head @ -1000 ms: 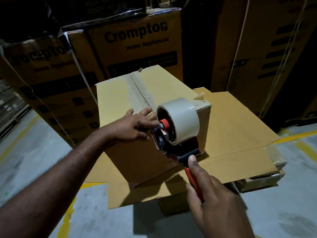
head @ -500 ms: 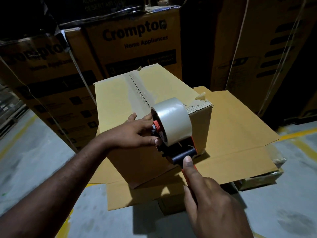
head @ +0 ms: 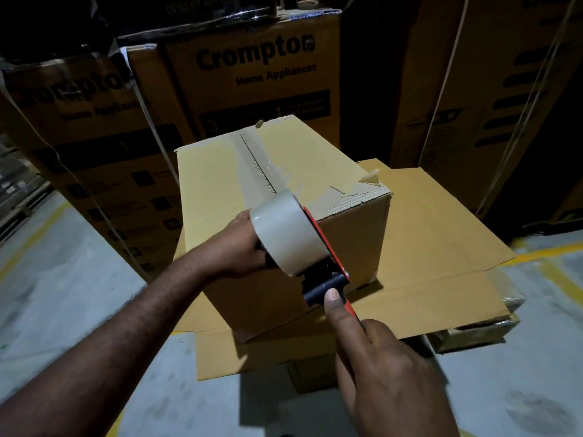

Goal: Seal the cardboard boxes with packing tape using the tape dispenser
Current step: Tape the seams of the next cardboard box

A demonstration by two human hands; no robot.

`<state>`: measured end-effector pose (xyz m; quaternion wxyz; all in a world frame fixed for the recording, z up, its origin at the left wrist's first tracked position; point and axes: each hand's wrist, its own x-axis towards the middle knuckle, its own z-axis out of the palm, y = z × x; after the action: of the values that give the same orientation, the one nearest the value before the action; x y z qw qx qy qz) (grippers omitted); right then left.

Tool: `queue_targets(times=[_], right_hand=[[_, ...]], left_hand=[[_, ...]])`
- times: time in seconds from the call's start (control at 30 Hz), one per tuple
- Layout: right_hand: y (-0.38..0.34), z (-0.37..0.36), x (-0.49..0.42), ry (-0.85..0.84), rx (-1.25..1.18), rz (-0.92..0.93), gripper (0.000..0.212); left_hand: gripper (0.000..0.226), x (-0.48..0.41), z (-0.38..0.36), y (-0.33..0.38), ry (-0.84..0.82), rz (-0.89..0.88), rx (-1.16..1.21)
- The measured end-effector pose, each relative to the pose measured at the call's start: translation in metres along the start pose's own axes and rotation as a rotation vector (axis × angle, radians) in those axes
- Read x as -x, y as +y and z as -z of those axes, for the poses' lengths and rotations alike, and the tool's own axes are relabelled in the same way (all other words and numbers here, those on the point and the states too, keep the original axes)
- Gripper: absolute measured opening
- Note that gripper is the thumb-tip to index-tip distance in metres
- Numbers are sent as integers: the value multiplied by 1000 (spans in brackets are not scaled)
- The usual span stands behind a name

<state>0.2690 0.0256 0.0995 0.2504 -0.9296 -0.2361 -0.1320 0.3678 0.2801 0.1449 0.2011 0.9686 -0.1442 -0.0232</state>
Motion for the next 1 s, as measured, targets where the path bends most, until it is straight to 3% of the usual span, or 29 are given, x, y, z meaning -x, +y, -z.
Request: queue_targets(times=[0.13, 0.3, 0.4, 0.53, 0.7, 0.83, 1.0], right_hand=[[-7, -5, 3, 29, -120, -52, 100], [-7, -7, 4, 65, -161, -65, 102], [-9, 2, 0, 32, -202, -103, 99], [-14, 18, -6, -125, -237, -208, 71], [-14, 20, -10, -202, -307, -242, 69], [-8, 2, -3, -258, -420, -335, 65], [-6, 1, -10, -265, -397, -326, 65]], left_hand=[[31, -4, 3, 3, -19, 21, 62], [27, -5, 1, 8, -45, 38, 85], [30, -5, 6, 14, -38, -3, 85], [30, -9, 3, 5, -29, 16, 154], [49, -14, 4, 1, -35, 55, 166], [83, -8, -7, 5, -3, 20, -120], [76, -7, -1, -4, -30, 26, -83]])
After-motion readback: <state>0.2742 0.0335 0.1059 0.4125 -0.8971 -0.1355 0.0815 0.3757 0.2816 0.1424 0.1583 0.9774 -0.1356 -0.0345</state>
